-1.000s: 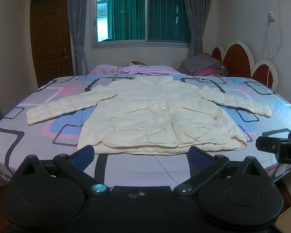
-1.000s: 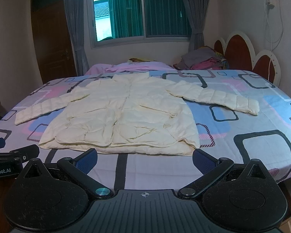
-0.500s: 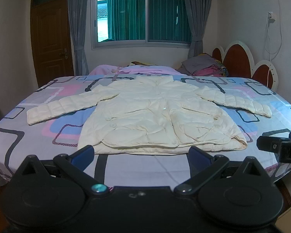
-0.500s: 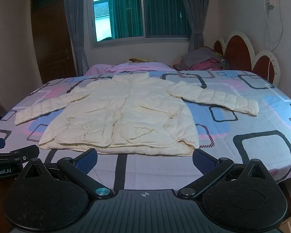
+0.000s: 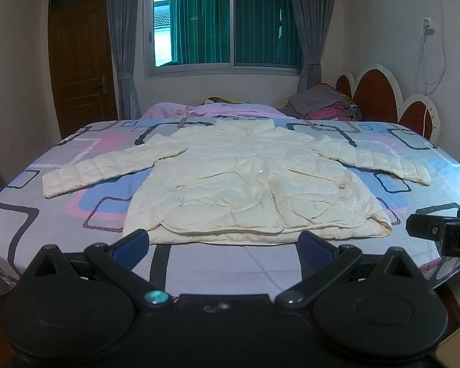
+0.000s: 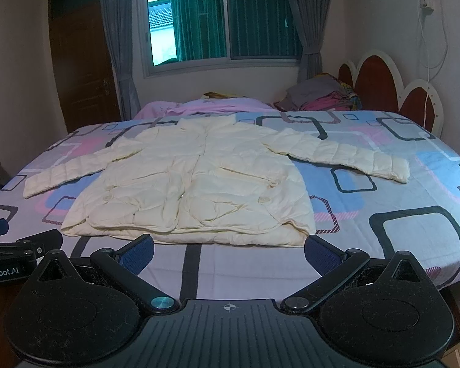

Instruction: Fold large clothes

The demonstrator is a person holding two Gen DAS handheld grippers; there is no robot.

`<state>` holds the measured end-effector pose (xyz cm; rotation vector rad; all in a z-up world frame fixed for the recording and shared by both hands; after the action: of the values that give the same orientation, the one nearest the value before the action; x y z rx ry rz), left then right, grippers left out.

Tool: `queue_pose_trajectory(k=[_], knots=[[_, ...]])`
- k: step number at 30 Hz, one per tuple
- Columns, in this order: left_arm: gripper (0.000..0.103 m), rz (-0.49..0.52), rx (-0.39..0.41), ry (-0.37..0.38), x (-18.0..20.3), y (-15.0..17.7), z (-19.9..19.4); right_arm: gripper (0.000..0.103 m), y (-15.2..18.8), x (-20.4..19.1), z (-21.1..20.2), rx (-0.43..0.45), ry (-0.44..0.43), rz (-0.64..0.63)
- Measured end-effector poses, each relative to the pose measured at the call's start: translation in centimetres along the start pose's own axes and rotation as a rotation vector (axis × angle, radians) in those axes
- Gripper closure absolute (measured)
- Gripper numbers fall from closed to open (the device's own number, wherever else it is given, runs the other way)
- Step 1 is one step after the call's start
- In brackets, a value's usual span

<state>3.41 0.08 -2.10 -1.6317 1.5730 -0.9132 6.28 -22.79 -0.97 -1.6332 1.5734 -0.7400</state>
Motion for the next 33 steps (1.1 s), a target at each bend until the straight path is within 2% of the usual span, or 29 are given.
queue_pose_trajectory(k=[33], knots=[[0.000,0.001,0.002,-0.003,0.33,-0.17,0.16,0.000,-0.11,0.30,-0.02,0.000,-0.014,-0.005]])
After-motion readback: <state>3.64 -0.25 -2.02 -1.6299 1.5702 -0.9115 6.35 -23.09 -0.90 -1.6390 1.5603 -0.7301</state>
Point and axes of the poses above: each gripper's, at about its wrist camera, not at the fingertips, and z roughly the way its jaws point, x to its right, y to its underside, the point moved 4 cm from there along z, roughly the way its jaws point, and after that the axes turned 4 degrees about -z, right-handed, at the moved point
